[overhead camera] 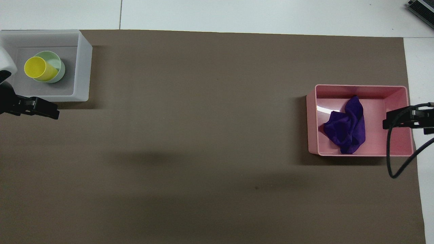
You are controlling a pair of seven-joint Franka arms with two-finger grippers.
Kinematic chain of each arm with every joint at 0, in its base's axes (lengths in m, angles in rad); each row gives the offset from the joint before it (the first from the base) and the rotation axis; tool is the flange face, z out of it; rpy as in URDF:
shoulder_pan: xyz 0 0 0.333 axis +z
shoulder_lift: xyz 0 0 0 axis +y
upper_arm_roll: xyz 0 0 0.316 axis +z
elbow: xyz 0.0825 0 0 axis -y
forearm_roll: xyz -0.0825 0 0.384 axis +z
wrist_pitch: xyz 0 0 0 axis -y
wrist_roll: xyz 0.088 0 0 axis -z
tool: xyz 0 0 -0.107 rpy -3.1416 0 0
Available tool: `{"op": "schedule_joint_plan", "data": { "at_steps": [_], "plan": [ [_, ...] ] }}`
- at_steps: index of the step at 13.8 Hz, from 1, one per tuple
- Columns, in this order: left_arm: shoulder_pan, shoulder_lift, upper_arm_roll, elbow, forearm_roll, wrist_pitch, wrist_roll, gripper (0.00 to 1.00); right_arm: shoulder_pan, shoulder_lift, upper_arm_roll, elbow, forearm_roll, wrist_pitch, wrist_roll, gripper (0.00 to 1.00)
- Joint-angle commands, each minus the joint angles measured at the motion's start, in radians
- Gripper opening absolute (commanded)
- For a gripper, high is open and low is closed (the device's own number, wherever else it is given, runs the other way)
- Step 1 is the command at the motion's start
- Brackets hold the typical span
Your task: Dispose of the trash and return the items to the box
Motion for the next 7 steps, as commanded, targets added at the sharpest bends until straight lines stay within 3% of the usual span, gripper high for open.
{"op": "schedule_joint_plan", "data": {
  "at_steps": [1, 7],
  "plan": [
    [0.012, -0.04, -0.005, -0.025, 0.022, -0.009, -0.016, 1.0, -0.013, -0.026, 0.003, -0.026, 0.007, -0.004, -0.033, 1.0],
    [0.012, -0.049, -0.005, -0.033, 0.022, -0.013, -0.017, 1.0, -0.013, -0.027, 0.001, -0.031, 0.007, -0.004, -0.035, 1.0]
  ]
}}
